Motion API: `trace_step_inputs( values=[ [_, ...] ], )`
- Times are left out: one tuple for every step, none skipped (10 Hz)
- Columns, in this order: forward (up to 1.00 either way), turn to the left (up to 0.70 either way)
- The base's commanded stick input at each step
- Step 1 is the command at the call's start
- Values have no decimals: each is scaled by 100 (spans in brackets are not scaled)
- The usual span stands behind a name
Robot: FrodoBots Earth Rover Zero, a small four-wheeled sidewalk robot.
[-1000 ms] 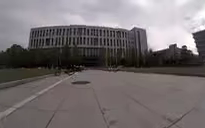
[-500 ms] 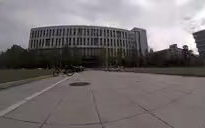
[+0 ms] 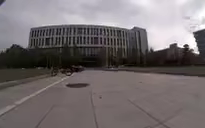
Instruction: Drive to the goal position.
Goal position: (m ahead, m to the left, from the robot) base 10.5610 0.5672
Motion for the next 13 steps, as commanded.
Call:
trace_step_inputs(
  values=[
    [70,0],
    [70,0],
    [70,0],
    [70,0],
    [70,0],
    [70,0],
    [70,0],
    [70,0],
    [70,0],
    [70,0],
    [70,0],
    [70,0],
    [70,0]
  ],
)
